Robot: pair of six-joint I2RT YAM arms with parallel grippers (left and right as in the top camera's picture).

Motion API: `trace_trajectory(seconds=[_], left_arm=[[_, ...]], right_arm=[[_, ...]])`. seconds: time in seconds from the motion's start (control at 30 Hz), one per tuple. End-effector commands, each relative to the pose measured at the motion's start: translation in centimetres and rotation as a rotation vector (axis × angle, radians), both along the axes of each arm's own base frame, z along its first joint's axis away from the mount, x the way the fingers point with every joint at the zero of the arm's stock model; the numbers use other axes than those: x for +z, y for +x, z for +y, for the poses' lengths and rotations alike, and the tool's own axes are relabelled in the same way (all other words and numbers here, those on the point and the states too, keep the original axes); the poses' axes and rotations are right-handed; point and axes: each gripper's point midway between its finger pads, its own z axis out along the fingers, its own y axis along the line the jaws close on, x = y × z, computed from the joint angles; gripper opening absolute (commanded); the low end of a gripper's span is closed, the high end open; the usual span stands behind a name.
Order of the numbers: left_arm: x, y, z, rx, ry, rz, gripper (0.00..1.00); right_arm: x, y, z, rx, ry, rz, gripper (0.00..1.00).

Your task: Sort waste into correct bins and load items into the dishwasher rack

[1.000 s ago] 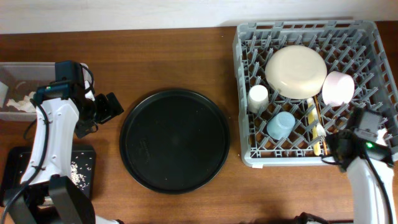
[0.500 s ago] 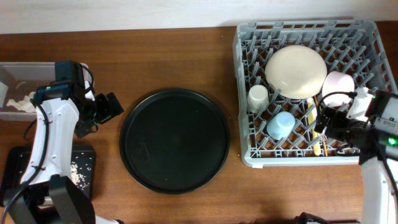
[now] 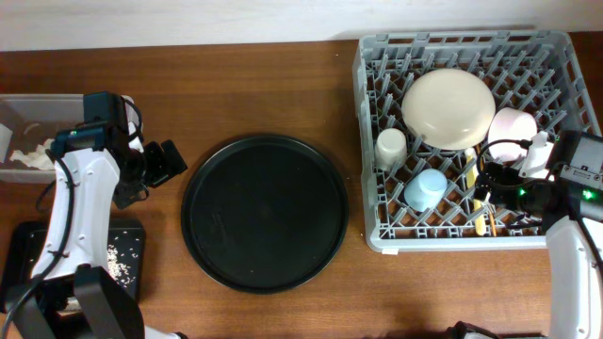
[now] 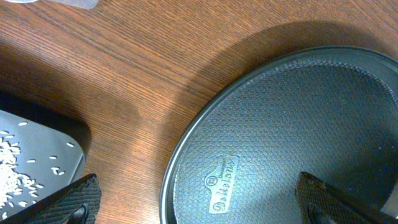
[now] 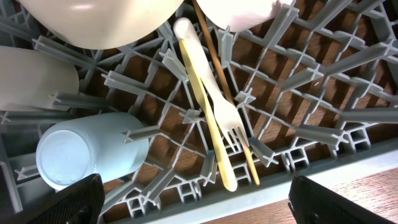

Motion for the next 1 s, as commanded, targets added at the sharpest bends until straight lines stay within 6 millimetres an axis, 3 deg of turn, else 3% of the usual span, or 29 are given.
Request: trace_trajectory(seconds=[0.0, 0.2, 0.3, 0.4, 0.57, 0.67, 0.77, 0.83, 0.97], left_arm=[[0.5, 0.2, -0.1, 0.002, -0.005, -0.015, 0.99], [0.5, 0.2, -0.1, 0.002, -0.005, -0.015, 0.99], [0.5, 0.2, -0.1, 0.002, -0.005, -0.015, 1.0], [0.5, 0.2, -0.1, 0.002, -0.005, -0.015, 0.99], [0.5, 0.2, -0.1, 0.002, -0.005, -0.015, 0.99], [0.5, 0.2, -0.1, 0.002, -0.005, -0.015, 0.99], [0.5, 0.2, -0.1, 0.002, -0.005, -0.015, 0.99], [0.5, 0.2, -0.1, 0.002, -0.005, -0.015, 0.99], [0.5, 0.2, -0.1, 0.002, -0.005, -0.015, 0.99]], right_arm=[[0.3, 0.2, -0.4, -0.004, -0.016, -0.006, 0.98], [0.4, 0.2, -0.3, -0.003, -0.016, -0.006, 0.98], [1.8, -0.4, 0.0, 0.001, -0.038, -0.058, 0.98], [5.4, -1.2, 3.0, 0.086, -0.085, -0.193, 0.98], [11.5, -3.7, 10.2, 0.33, -0.118, -0.447, 0.98], [14.1, -5.9, 12.6, 0.421, -0.118, -0.569, 0.98], [15.8, -7.9, 12.6, 0.421, -0.134, -0.667, 0.98], [16.0, -9.5, 12.5, 0.417, -0.145, -0.725, 0.98], [14.2, -11.9, 12.5, 0.411, -0.163, -0.824, 0.98]])
